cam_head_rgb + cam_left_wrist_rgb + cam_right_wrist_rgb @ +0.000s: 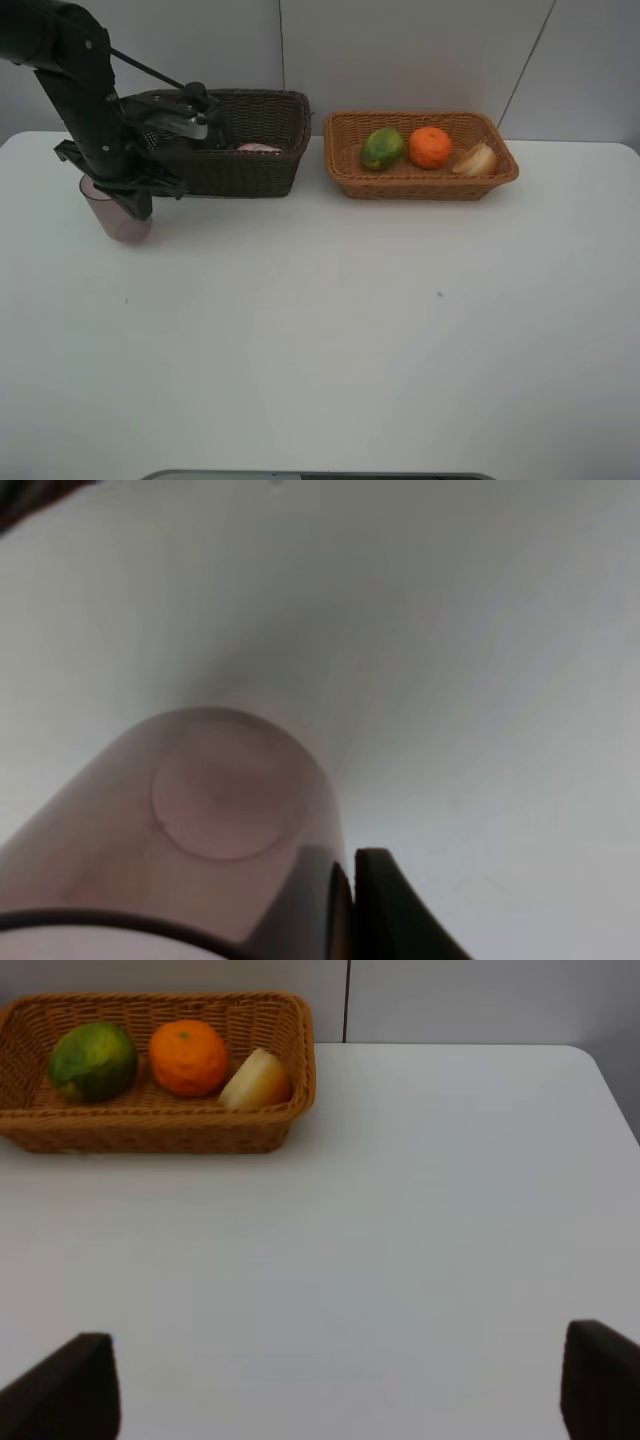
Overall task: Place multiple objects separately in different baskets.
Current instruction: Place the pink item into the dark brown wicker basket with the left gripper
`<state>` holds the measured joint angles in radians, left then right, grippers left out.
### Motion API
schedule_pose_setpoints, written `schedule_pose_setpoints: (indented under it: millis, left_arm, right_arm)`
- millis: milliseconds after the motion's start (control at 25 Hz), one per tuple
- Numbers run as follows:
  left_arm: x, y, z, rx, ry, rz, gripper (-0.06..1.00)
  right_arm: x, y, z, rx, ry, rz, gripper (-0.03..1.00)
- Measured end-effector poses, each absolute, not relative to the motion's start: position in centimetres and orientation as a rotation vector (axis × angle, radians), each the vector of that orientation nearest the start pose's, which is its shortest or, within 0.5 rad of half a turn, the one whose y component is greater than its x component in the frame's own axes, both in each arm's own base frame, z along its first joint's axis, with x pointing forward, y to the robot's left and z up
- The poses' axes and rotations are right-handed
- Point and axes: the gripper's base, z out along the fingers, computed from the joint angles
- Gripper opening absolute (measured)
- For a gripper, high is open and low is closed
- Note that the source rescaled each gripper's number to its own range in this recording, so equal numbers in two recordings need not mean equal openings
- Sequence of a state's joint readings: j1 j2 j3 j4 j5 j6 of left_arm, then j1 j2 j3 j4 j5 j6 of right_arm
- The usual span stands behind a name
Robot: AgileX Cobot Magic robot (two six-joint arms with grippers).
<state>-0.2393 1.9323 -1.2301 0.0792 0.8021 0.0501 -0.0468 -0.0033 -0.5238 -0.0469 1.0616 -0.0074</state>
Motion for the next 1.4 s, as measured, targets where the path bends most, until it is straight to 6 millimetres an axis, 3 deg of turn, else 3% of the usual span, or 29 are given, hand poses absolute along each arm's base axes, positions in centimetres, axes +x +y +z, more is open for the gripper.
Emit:
schedule_pose_setpoints:
  millis: [360, 720, 880, 1080, 1400]
  left_arm:
    - [35.3, -8.1, 22.5, 0.323, 2.796, 0.027, 0.00]
    - [37.4, -8.6, 29.6, 0.190, 2.654, -0.024, 0.00]
    - [38.0, -8.6, 31.6, 0.147, 2.580, -0.050, 0.00]
    - [38.6, -7.8, 31.5, 0.073, 2.559, -0.071, 0.00]
    - [41.3, -7.0, 27.8, 0.007, 2.578, -0.090, 0.00]
  right_arm:
    - [-0.8, -0.3, 28.4, 0.043, 2.018, -0.090, 0.88]
    - [-0.8, -0.3, 28.4, 0.043, 2.018, -0.090, 0.88]
    - [-0.8, -0.3, 28.4, 0.043, 2.018, -0.090, 0.88]
    - [-0.8, -0.3, 28.4, 0.043, 2.018, -0.090, 0.88]
    - [-0.8, -0.3, 28.4, 0.043, 2.018, -0.090, 0.88]
